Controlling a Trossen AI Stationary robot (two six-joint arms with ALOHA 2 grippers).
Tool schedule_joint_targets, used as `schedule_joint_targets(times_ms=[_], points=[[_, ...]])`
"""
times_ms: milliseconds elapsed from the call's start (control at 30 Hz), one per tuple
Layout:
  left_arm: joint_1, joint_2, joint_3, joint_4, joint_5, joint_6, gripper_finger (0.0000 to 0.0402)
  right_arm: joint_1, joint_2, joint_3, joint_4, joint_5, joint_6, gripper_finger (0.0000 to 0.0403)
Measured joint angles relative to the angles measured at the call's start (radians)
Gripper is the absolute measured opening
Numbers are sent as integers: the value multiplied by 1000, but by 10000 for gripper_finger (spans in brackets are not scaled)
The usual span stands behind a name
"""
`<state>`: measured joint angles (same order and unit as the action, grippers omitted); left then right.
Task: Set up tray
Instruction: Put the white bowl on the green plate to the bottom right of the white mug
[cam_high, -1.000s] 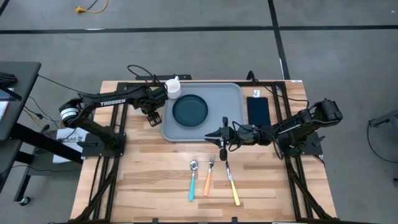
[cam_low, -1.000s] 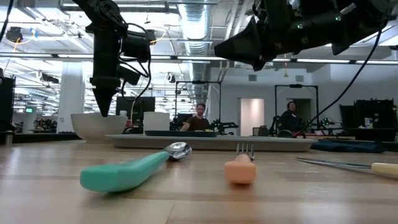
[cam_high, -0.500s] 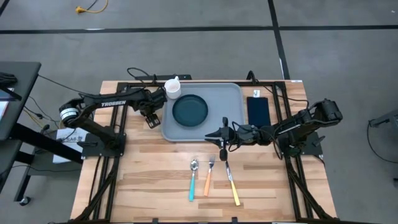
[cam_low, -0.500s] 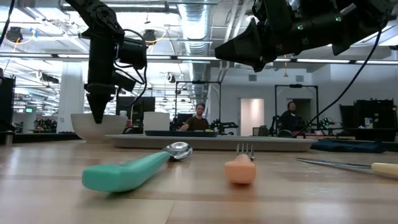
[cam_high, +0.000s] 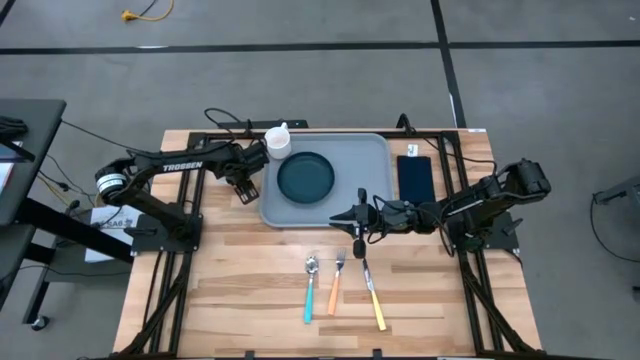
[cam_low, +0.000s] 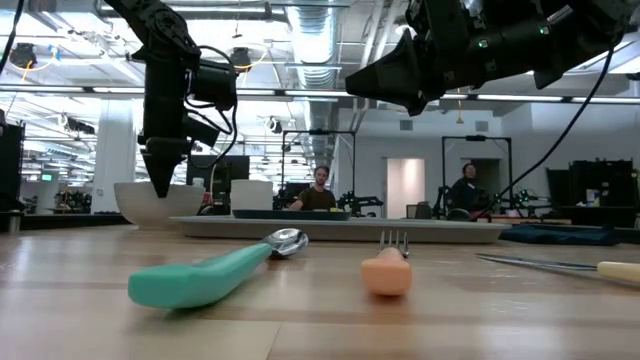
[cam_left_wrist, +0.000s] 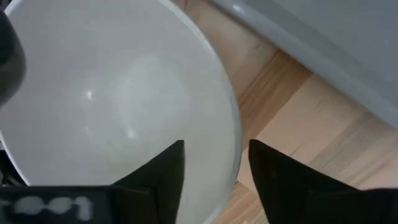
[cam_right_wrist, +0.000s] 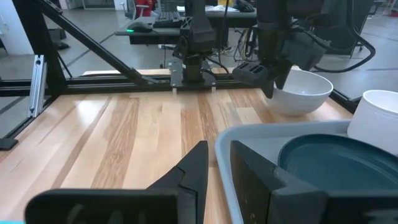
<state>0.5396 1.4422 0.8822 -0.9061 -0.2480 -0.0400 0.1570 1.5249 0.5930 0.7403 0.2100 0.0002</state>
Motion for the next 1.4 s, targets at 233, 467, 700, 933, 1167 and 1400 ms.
schedule_joint_targets(times_ms=[233, 467, 700, 933, 1167, 1400], points=[[0, 0, 0, -6, 5, -15, 74, 0, 0, 0, 0, 0, 0, 62], [-1, 0, 0, -35, 6, -43, 17, 0, 0, 0, 0, 0, 0, 62], [-18, 0, 1, -79, -7, -71, 6, 0, 0, 0, 0, 0, 0, 62], [-88, -1, 56, -176, -48, -122, 2, 0, 0, 0, 0, 0, 0, 62], [-252, -3, 217, -239, -38, -183, 4, 0, 0, 0, 0, 0, 0, 62], [-393, -2, 410, -222, 58, -160, 3, 1, 0, 0, -8, 0, 0, 62]])
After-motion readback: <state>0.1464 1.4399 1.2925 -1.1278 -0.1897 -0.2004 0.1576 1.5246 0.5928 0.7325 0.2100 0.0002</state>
